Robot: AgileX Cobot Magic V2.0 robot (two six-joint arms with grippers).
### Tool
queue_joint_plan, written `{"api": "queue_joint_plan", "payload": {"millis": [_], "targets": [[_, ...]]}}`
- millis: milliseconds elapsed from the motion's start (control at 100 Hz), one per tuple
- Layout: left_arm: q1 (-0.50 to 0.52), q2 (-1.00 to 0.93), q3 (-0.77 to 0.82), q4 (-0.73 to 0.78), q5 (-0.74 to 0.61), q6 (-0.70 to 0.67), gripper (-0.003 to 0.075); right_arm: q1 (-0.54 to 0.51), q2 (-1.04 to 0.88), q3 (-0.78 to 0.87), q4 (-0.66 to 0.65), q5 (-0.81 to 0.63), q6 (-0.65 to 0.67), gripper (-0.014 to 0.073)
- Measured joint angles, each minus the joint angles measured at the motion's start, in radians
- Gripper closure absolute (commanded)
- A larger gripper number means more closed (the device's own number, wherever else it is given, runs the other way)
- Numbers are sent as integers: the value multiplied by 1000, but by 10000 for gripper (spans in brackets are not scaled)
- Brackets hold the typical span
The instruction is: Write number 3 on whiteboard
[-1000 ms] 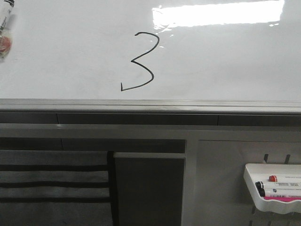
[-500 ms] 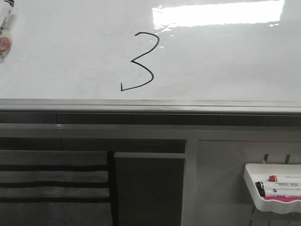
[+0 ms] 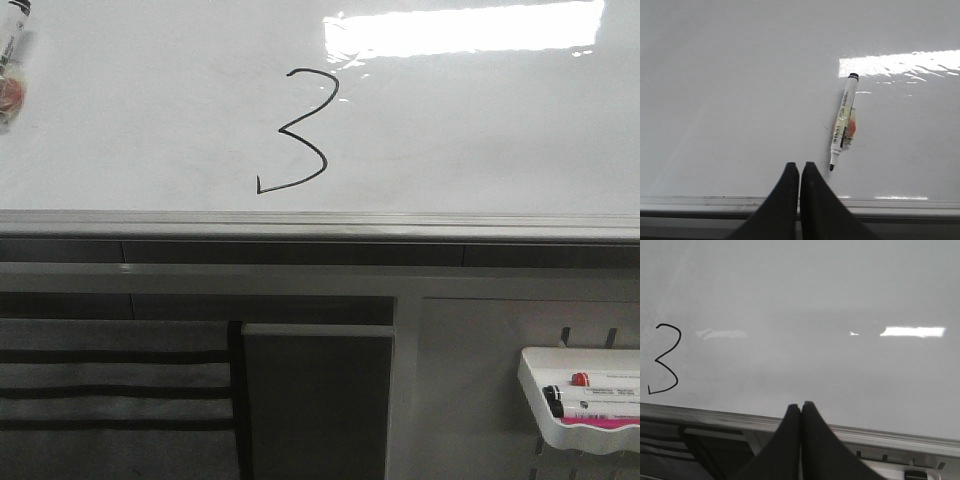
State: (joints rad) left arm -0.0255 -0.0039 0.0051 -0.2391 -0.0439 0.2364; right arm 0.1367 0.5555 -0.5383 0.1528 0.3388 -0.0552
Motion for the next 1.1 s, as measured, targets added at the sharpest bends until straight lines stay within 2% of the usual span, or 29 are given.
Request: {"api": "queue_joint_plan", "payload": {"millis": [610, 750, 870, 1100], "targets": [[0, 0, 0, -2, 2, 0, 741, -8, -46, 25, -7, -13, -10, 663], [0, 0, 0, -2, 2, 0, 741, -80, -209, 149, -14, -106, -22, 663], [0, 0, 0, -2, 2, 0, 741, -139, -365, 320, -2, -208, -24, 663], [0, 0, 0, -4, 2, 0, 741, -148, -538, 543, 13, -329, -25, 663]]}}
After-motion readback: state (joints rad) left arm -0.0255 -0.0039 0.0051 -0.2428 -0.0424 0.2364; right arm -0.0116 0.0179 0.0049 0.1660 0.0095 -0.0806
